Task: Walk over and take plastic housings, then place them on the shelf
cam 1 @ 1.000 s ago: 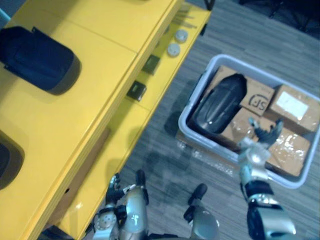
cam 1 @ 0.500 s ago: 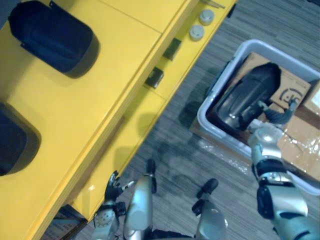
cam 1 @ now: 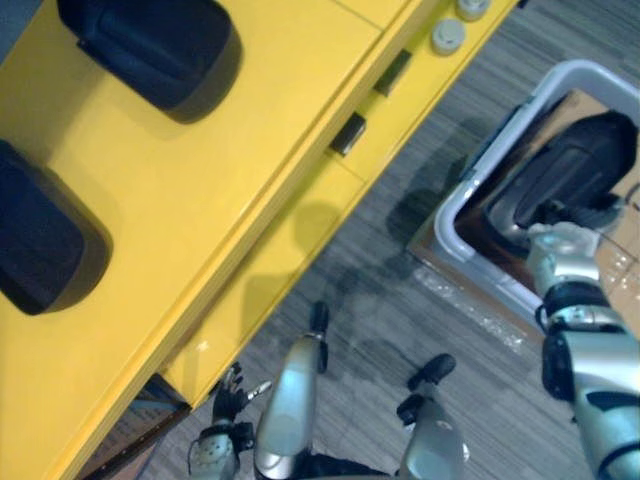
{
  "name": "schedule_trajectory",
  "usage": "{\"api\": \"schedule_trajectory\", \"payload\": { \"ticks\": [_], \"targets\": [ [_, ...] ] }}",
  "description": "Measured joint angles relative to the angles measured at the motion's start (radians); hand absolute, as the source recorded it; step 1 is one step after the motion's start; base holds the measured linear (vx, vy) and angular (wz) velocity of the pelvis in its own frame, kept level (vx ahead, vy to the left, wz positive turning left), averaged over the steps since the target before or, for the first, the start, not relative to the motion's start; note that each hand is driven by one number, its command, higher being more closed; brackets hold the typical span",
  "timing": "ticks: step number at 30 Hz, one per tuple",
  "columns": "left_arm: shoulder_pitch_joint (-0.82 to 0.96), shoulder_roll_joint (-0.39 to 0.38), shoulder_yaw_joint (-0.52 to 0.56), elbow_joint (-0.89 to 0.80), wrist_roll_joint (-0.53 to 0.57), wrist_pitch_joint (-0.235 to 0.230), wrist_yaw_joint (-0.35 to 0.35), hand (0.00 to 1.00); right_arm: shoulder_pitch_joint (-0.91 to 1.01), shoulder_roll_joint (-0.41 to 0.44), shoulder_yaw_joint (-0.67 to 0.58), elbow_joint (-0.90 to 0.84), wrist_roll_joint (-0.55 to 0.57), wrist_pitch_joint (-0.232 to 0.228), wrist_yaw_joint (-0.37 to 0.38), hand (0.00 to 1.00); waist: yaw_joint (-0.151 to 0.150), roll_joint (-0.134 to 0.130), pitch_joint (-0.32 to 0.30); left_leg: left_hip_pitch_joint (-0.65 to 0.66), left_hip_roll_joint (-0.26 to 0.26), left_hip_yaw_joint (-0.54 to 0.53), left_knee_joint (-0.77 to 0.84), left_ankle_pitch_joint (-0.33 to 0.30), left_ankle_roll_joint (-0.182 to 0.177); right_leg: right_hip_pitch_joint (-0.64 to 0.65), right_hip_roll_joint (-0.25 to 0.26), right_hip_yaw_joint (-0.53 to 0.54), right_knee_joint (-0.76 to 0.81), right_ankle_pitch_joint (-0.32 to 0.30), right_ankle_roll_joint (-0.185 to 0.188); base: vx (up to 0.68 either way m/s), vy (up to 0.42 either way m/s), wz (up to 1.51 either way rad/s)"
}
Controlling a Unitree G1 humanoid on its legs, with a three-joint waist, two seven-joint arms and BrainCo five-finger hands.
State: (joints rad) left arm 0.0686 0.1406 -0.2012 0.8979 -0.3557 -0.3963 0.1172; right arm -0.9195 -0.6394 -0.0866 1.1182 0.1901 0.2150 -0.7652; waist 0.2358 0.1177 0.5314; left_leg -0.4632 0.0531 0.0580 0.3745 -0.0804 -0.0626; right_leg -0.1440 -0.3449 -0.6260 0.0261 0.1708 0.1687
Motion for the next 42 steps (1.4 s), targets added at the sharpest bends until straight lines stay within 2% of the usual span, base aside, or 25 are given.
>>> {"api": "schedule_trajectory", "payload": {
  "ticks": [4, 12, 16, 21, 26, 30, 32, 35, 38, 40, 42],
  "targets": [
    [0.0, 0.0, -0.017, 0.007, -0.001, -0.012, 0.011, 0.0, -0.009, -0.038, -0.02, 0.012, -0.012, 0.041, -0.002, 1.0, -0.001, 0.008, 0.001, 0.0, -0.008, 0.0, -0.004, 0.003, 0.004, 0.0, -0.007, -0.002, 0.001, 0.003, 0.005, -0.05, 0.039, 0.04],
    [0.002, 0.006, -0.043, -0.002, -0.011, -0.011, 0.022, 0.0, -0.009, -0.042, -0.063, 0.072, -0.04, 0.114, 0.007, 1.0, -0.006, 0.015, -0.003, 0.01, -0.009, 0.001, -0.011, 0.004, 0.005, 0.002, -0.012, -0.003, 0.015, -0.007, 0.013, -0.03, 0.021, 0.01],
    [0.014, 0.009, -0.047, -0.026, -0.02, -0.009, 0.027, 0.0, 0.004, -0.042, -0.09, 0.085, -0.102, 0.116, 0.048, 1.0, -0.011, 0.015, -0.004, 0.027, -0.011, 0.005, -0.016, 0.004, 0.005, 0.006, -0.018, -0.002, 0.03, -0.011, 0.006, -0.06, 0.034, -0.02],
    [0.041, 0.021, -0.046, -0.066, -0.019, -0.008, 0.03, 0.0, 0.042, -0.042, -0.094, 0.096, -0.168, 0.109, 0.078, 1.0, -0.032, 0.015, -0.004, 0.044, -0.011, 0.007, -0.018, 0.003, 0.005, 0.018, -0.022, 0.0, 0.04, -0.015, 0.002, -0.07, 0.027, -0.03],
    [0.059, 0.027, -0.035, -0.112, 0.015, -0.007, 0.04, 0.0, 0.096, -0.042, -0.105, 0.069, -0.224, 0.064, 0.095, 1.0, -0.062, 0.01, -0.001, 0.053, -0.005, 0.017, -0.019, 0.004, 0.005, 0.02, -0.02, 0.015, 0.04, -0.015, 0.001, -0.07, 0.018, -0.08],
    [0.059, 0.031, 0.011, -0.214, 0.103, -0.011, 0.108, 0.0, 0.183, -0.039, -0.093, -0.042, -0.28, 0.039, 0.096, 1.0, -0.073, -0.023, -0.003, 0.083, 0.009, 0.042, -0.033, 0.004, 0.005, 0.023, -0.011, 0.045, 0.039, -0.016, 0.0, -0.04, 0.004, -0.2],
    [0.059, 0.046, 0.033, -0.259, 0.141, -0.01, 0.145, 0.0, 0.208, -0.026, -0.078, -0.108, -0.294, 0.024, 0.094, 1.0, -0.089, -0.055, -0.003, 0.096, 0.016, 0.053, -0.039, 0.004, 0.005, 0.024, -0.006, 0.056, 0.039, -0.016, -0.001, -0.03, -0.002, -0.2],
    [0.055, 0.052, 0.046, -0.336, 0.212, -0.007, 0.176, 0.0, 0.295, 0.016, -0.078, -0.216, -0.323, -0.006, 0.076, 1.0, -0.11, -0.123, -0.025, 0.138, 0.024, 0.068, -0.064, 0.005, 0.002, 0.043, 0.001, 0.073, 0.036, -0.02, -0.007, -0.01, -0.005, -0.16],
    [0.05, 0.052, 0.061, -0.37, 0.304, 0.002, 0.199, 0.0, 0.365, 0.062, -0.079, -0.298, -0.324, -0.033, 0.039, 1.0, -0.117, -0.173, -0.056, 0.184, 0.031, 0.092, -0.092, 0.006, -0.004, 0.062, 0.006, 0.082, 0.036, -0.027, -0.018, 0.02, 0.001, -0.18],
    [0.048, 0.054, 0.066, -0.382, 0.342, 0.006, 0.219, 0.0, 0.395, 0.074, -0.079, -0.324, -0.327, -0.044, 0.022, 1.0, -0.12, -0.182, -0.067, 0.197, 0.035, 0.092, -0.096, 0.004, -0.007, 0.074, 0.01, 0.081, 0.034, -0.028, -0.021, 0.0, -0.006, -0.05],
    [0.048, 0.071, 0.07, -0.397, 0.39, 0.011, 0.242, 0.0, 0.439, 0.112, -0.079, -0.371, -0.35, -0.054, 0.0, 1.0, -0.124, -0.199, -0.109, 0.215, 0.041, 0.097, -0.118, 0.009, -0.016, 0.08, 0.019, 0.082, 0.028, -0.034, -0.029, 0.02, -0.018, -0.08]
  ]
}}
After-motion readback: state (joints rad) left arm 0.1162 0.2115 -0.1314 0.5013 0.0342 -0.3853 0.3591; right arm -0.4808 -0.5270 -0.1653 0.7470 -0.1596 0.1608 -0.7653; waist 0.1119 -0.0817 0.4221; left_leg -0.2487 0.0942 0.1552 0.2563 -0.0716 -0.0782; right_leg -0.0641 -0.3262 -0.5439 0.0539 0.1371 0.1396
